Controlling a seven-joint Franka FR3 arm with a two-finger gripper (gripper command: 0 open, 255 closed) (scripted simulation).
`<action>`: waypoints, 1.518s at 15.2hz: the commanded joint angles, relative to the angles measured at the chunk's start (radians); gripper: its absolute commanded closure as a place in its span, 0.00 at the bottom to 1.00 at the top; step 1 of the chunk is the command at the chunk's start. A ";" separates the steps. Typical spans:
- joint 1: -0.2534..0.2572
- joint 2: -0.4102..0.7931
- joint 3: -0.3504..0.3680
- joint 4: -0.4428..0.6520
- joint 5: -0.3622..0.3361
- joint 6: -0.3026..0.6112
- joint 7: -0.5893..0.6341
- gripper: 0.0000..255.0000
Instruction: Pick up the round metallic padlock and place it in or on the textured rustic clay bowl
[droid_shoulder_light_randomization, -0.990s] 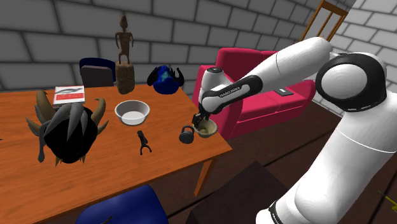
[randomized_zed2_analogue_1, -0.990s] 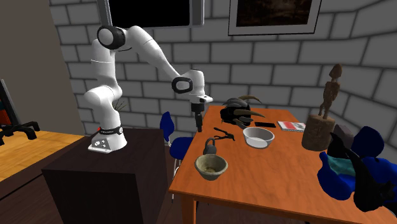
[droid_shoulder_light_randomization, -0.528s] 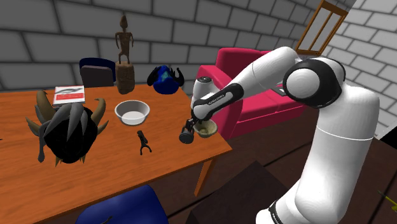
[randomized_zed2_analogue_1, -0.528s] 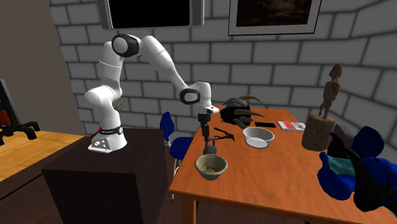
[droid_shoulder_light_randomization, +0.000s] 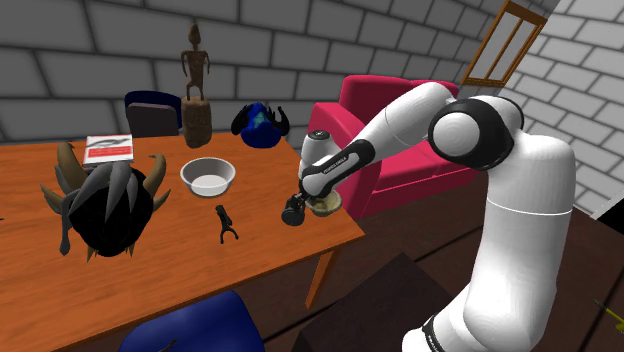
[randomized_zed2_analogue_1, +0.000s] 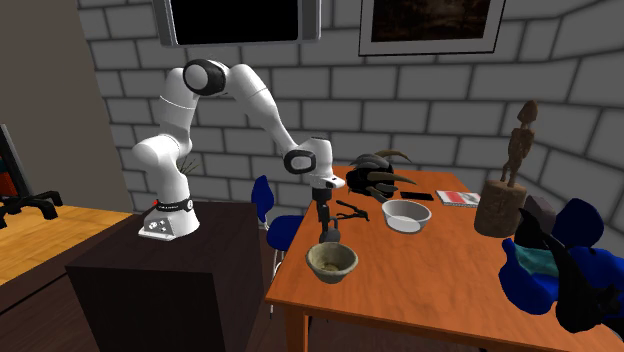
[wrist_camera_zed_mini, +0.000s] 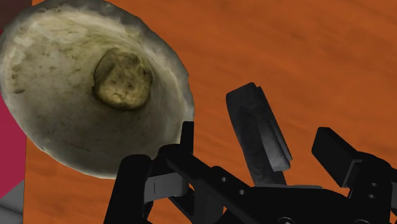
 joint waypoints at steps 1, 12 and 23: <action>0.000 0.002 0.000 0.001 0.000 0.002 0.000 0.00; 0.000 0.002 0.000 0.000 0.000 0.002 0.000 1.00; -0.007 -0.086 0.012 -0.005 0.019 -0.080 -0.023 1.00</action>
